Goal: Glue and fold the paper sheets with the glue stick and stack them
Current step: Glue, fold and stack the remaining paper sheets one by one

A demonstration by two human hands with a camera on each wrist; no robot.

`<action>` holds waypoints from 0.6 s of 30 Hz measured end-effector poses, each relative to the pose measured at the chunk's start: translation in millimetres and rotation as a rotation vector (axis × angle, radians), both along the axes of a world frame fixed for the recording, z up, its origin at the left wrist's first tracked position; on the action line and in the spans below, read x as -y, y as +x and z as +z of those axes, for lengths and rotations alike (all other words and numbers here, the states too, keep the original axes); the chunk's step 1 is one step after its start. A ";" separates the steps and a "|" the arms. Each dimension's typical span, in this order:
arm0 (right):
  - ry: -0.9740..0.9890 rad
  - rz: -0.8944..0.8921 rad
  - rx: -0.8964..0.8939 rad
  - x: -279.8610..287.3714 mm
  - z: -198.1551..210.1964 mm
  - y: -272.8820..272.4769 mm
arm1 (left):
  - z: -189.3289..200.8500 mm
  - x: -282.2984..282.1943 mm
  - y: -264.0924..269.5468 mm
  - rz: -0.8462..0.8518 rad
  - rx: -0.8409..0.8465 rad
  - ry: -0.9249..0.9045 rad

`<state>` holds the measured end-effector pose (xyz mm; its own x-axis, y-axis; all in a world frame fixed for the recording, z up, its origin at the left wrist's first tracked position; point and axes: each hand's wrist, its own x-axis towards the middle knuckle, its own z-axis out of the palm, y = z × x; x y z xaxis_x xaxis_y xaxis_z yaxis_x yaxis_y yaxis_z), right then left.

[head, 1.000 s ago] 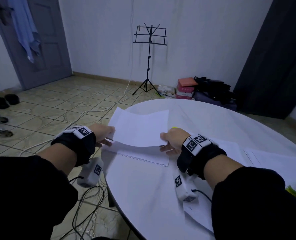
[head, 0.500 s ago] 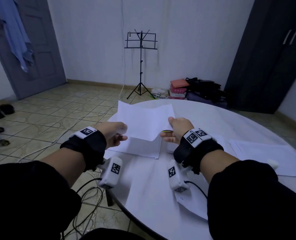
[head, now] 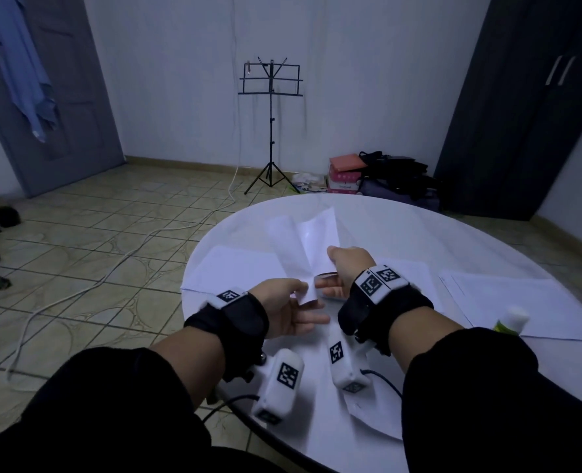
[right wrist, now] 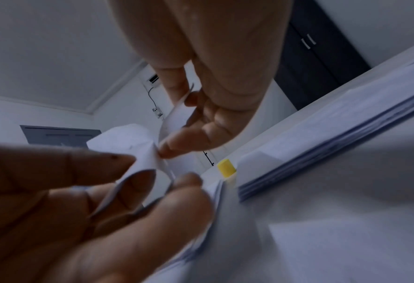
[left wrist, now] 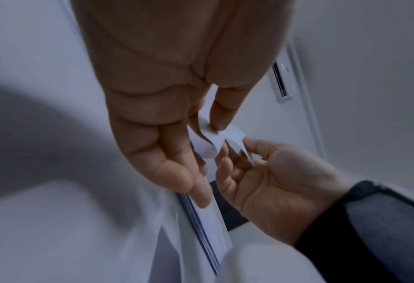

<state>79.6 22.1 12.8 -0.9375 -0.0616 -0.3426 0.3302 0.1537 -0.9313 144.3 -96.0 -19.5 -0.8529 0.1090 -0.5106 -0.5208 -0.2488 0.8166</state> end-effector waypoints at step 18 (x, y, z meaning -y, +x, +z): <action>0.096 -0.018 -0.072 -20.0 24.4 13.6 | -6.2 -20.9 1.5 -0.139 0.091 0.023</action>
<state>93.3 42.1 37.2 -0.9605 -0.0144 -0.2781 0.2668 0.2379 -0.9339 145.8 -75.0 -25.7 -0.7793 0.2350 -0.5809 -0.6227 -0.1876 0.7596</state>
